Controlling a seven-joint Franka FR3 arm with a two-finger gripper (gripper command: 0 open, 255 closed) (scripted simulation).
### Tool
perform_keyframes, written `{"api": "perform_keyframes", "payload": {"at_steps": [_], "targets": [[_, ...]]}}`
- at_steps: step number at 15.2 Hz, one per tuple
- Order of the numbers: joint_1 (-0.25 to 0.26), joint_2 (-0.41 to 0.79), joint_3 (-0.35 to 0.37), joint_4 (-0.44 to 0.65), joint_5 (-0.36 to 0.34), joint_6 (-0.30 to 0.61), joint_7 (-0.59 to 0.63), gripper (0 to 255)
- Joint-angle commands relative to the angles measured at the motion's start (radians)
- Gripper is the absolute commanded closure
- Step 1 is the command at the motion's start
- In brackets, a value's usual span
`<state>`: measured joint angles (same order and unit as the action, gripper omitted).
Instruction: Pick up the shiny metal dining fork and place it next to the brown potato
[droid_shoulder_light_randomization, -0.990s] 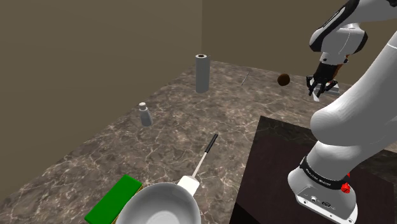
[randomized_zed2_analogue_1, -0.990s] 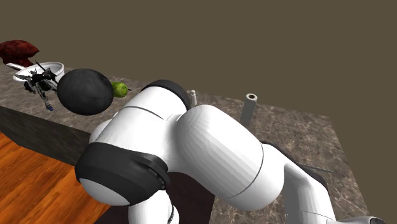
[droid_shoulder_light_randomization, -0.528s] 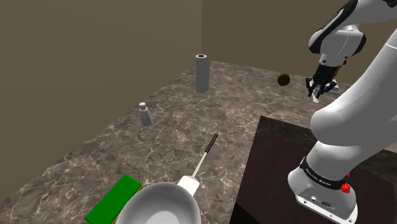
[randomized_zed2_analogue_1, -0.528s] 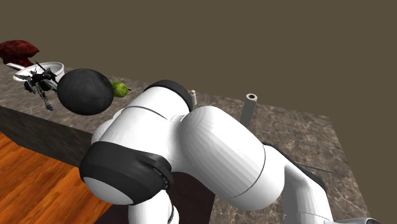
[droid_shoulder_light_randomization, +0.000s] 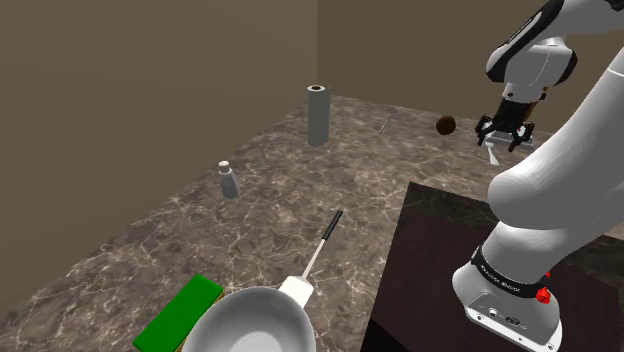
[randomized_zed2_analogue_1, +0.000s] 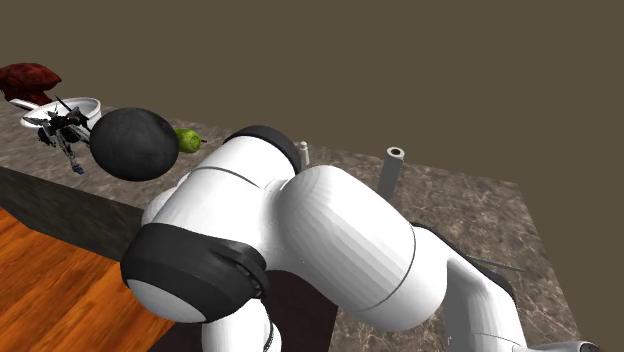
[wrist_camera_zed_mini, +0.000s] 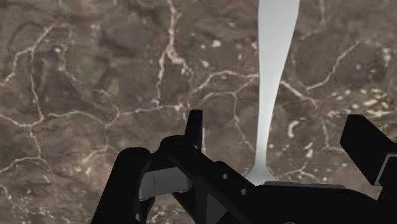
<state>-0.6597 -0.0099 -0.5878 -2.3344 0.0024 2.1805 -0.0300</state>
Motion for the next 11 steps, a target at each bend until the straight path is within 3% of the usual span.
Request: {"api": "perform_keyframes", "payload": {"at_steps": [1, 3, 11], "targets": [[0.001, -0.029, 0.001, 0.032, -0.018, -0.056, 0.015, 0], [0.001, -0.056, 0.004, 0.071, -0.034, -0.118, 0.027, 0], [0.001, -0.056, 0.004, 0.071, -0.034, -0.118, 0.027, 0]]}}
